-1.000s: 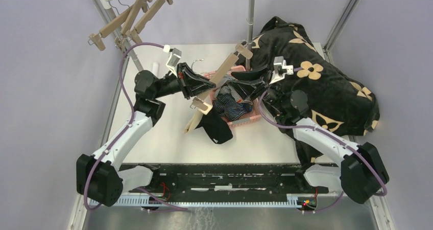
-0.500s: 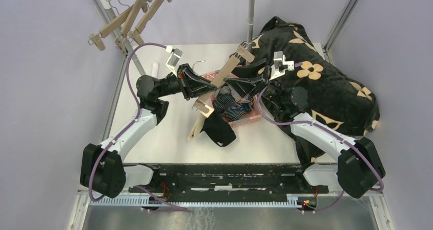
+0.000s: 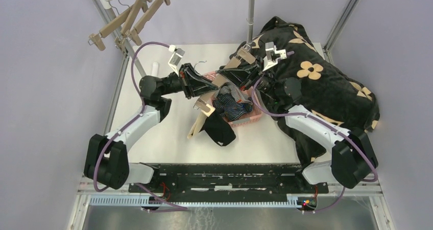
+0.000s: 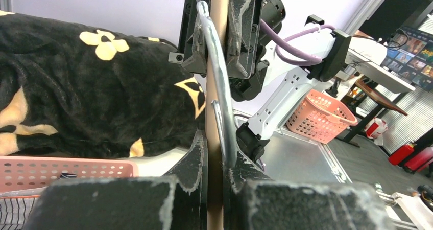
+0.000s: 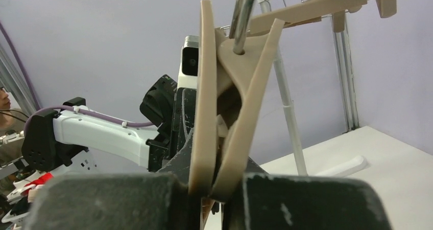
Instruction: Remove the underwear clipped to the hanger
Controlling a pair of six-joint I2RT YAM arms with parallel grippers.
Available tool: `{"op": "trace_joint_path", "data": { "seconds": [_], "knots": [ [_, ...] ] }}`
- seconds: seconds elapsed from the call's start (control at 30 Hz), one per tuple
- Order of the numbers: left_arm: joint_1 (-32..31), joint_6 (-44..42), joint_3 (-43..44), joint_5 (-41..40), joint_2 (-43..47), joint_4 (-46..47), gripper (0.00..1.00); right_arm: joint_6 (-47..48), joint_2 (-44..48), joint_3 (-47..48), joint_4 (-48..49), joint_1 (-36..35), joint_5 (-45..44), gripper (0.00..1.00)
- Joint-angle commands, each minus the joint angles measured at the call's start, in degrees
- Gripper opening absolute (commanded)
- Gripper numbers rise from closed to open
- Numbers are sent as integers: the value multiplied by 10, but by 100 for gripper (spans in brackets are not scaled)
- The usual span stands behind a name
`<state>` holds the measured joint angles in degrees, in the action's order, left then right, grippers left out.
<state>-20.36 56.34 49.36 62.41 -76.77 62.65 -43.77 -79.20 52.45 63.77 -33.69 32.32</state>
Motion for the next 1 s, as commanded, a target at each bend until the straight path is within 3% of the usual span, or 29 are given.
{"op": "trace_joint_path", "data": {
  "seconds": [0.0,0.07,0.13,0.2,0.4,0.57,0.67,0.7,0.97],
  "knots": [
    [-7,35,20,-4,6,42,3,65,25,18,-50,-11,-3,1],
    [-7,30,19,-4,9,34,5,76,36,12,-61,-12,-14,1],
    [-7,4,17,-4,19,-2,15,87,50,6,-68,-11,-20,1],
    [-7,-54,17,-11,32,-96,28,95,63,2,-75,-12,-25,1],
    [-7,-211,3,-40,74,-288,43,100,86,-8,-70,-12,-30,1],
    [-4,-264,-33,-57,105,-329,59,100,95,-17,-58,-11,-40,1],
    [-3,-289,-58,-61,127,-331,77,110,105,-18,-69,-11,-43,1],
    [-3,-292,-67,-61,134,-321,97,111,110,-17,-76,-11,-43,1],
    [-3,-284,-88,-47,155,-273,99,107,122,-19,-76,-11,-37,1]
  ]
}}
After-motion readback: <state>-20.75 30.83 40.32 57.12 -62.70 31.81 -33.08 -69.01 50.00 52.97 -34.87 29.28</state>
